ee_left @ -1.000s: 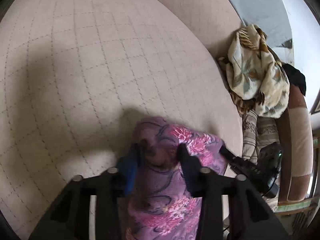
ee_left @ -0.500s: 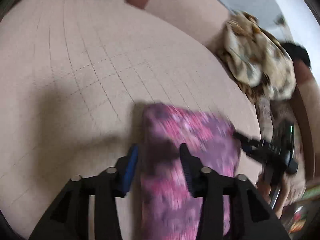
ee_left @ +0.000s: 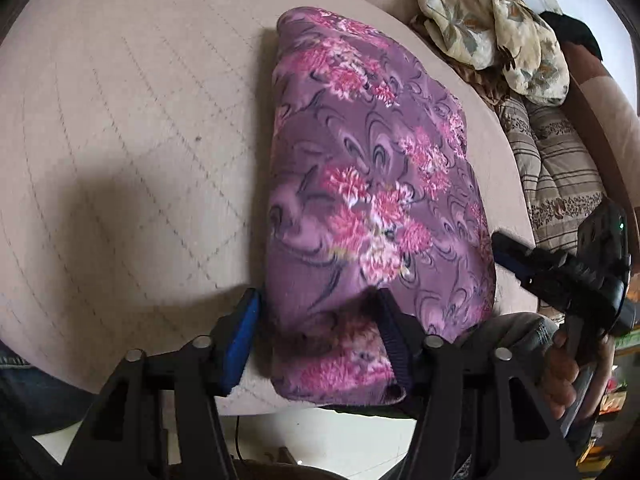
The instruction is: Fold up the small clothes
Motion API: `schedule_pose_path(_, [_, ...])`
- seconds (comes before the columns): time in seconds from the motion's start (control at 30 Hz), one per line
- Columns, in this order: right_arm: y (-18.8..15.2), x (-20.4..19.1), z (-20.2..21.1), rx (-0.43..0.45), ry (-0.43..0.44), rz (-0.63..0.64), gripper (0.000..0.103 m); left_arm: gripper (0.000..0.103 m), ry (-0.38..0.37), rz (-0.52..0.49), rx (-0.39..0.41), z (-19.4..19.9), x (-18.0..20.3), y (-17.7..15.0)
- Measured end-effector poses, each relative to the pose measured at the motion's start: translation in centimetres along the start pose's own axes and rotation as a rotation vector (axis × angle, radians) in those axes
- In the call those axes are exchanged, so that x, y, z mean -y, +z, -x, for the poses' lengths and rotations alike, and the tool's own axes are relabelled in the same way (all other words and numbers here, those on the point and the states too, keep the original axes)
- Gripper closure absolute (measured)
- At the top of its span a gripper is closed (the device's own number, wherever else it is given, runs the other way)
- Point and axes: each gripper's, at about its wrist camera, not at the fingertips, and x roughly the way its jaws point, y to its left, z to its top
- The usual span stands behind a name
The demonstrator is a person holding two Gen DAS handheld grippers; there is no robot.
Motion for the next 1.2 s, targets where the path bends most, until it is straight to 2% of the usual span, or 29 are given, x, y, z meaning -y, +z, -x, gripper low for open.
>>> schedule_pose_path(0.03, [-0.3, -0.2, -0.5, -0.019, -0.043, 0.009, 0.076, 0.059, -0.015, 0.004, -0.003, -0.2, -0.1, -0.1])
schedule_pose_path(0.07, [-0.6, -0.4, -0.9, -0.031, -0.077, 0.017, 0.090, 0.066, -0.025, 0.022, -0.013, -0.4, -0.5, -0.2])
schedule_pose_path(0.1, [-0.6, -0.6, -1.2, -0.038, -0.117, 0.029, 0.094, 0.078, -0.037, 0.040, -0.018, -0.4, -0.8, -0.3])
schedule_pose_path(0.13, [-0.7, -0.7, -1.1, -0.031, -0.162, 0.040, 0.095, 0.086, -0.053, 0.043, -0.011, 0.1, -0.7, -0.5])
schedule_pose_path(0.2, [-1.6, -1.3, 0.0, -0.017, -0.194, 0.059, 0.100, 0.091, -0.033, 0.019, 0.021, 0.9, -0.4, -0.9])
schedule_pose_path(0.23, [-2.3, -1.0, 0.4, -0.015, -0.221, 0.062, 0.101, 0.091, -0.038, 0.010, 0.026, 1.1, -0.3, -1.3])
schedule_pose_path(0.33, [-2.7, 0.1, -0.9, -0.058, -0.283, 0.037, 0.101, 0.089, 0.029, -0.025, 0.029, -0.1, -0.3, -1.8])
schedule_pose_path(0.43, [-2.5, -0.3, -0.2, -0.040, -0.271, 0.048, 0.100, 0.082, 0.036, -0.033, 0.029, 0.3, -0.4, -2.0])
schedule_pose_path(0.47, [-2.6, -0.4, 0.2, -0.024, -0.248, 0.049, 0.100, 0.076, 0.028, -0.036, 0.030, 0.6, -0.5, -2.0])
schedule_pose_path(0.53, [-2.9, -0.3, 1.7, 0.027, -0.205, 0.032, 0.091, 0.063, 0.002, -0.031, 0.031, 1.2, -0.9, -2.2])
schedule_pose_path(0.57, [-3.1, 0.1, 2.3, 0.050, -0.174, 0.018, 0.064, 0.056, -0.006, -0.022, 0.031, 1.3, -1.2, -2.2])
schedule_pose_path(0.6, [-3.1, 0.5, 2.8, 0.060, -0.132, 0.003, 0.032, 0.055, -0.013, -0.008, 0.027, 1.2, -1.6, -2.1])
schedule_pose_path(0.7, [-2.0, 0.2, 2.1, 0.017, -0.059, -0.011, 0.030, 0.055, -0.060, 0.032, 0.000, 0.7, -2.4, -1.9])
schedule_pose_path(0.8, [-2.3, 0.6, 0.3, -0.050, -0.113, -0.048, 0.031, 0.056, -0.071, 0.033, 0.002, 0.2, -2.0, -1.5])
schedule_pose_path(0.83, [-2.0, 0.4, -0.1, -0.062, -0.119, -0.046, 0.031, 0.058, -0.064, 0.032, 0.002, 0.1, -1.9, -1.5])
schedule_pose_path(0.87, [-2.0, 0.1, -0.2, -0.063, -0.123, -0.036, 0.031, 0.069, -0.056, 0.022, 0.004, 0.0, -1.7, -1.6])
schedule_pose_path(0.9, [-2.0, -0.2, -0.2, -0.060, -0.124, -0.020, 0.039, 0.085, -0.056, 0.007, 0.003, -0.1, -1.4, -1.7])
schedule_pose_path(0.93, [-2.1, -0.6, -0.3, -0.063, -0.111, -0.002, 0.047, 0.085, -0.053, -0.005, 0.002, -0.1, -1.3, -1.8])
schedule_pose_path(0.97, [-2.1, -1.2, -0.5, -0.066, -0.102, 0.010, 0.060, 0.090, -0.049, -0.007, 0.007, 0.1, -1.2, -1.8])
schedule_pose_path(1.03, [-2.4, -1.5, -0.4, -0.062, -0.096, 0.013, 0.070, 0.092, -0.074, -0.003, 0.018, 0.8, -1.3, -1.6])
schedule_pose_path(1.07, [-2.5, -1.6, -0.3, -0.057, -0.089, 0.012, 0.095, 0.093, -0.089, 0.010, 0.020, 1.5, -1.6, -1.6])
schedule_pose_path(1.13, [-3.4, -1.9, 1.5, -0.015, -0.079, 0.048, 0.096, 0.093, -0.150, 0.041, 0.026, 3.8, -1.9, -1.4])
schedule_pose_path(1.17, [-3.8, -2.5, 2.1, -0.005, -0.066, 0.068, 0.097, 0.093, -0.159, 0.024, 0.052, 5.1, -1.7, -1.3])
schedule_pose_path(1.2, [-4.4, -2.9, 2.3, -0.014, -0.036, 0.076, 0.097, 0.094, -0.134, -0.007, 0.074, 6.4, -1.5, -1.3])
